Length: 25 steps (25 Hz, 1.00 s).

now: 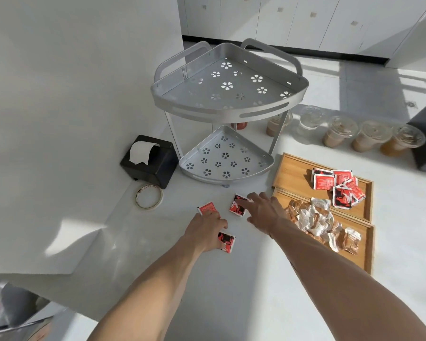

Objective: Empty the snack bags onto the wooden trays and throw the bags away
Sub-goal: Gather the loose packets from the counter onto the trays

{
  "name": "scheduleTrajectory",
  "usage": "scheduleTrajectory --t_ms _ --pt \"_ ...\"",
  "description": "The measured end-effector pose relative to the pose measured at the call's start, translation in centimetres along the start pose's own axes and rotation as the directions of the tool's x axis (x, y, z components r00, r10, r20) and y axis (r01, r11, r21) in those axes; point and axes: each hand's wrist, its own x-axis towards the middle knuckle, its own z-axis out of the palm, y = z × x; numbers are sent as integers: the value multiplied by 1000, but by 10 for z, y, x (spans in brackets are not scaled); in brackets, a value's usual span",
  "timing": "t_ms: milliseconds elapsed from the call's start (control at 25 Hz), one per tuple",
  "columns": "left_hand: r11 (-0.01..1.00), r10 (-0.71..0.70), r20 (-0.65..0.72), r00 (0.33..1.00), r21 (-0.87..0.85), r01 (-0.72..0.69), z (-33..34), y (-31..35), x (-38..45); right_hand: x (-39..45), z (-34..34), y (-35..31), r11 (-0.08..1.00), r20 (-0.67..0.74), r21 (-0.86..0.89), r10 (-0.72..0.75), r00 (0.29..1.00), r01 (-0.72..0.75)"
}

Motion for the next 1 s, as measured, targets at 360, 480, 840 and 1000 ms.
scheduleTrajectory --t_ms 360,480,840,1000 --pt "996 -1 2 1000 -88 2 9 -2 6 30 11 -2 997 24 -69 -43 999 44" --pt "991 -3 31 1000 -132 7 9 -2 7 27 7 -2 1000 -26 -21 -11 1000 10" --pt "953 -69 134 989 -282 105 -11 -13 0 -2 0 -6 975 11 197 100 995 -100" --pt "959 -121 94 988 -246 141 -32 -30 2 -21 8 -10 921 84 354 141 986 -162"
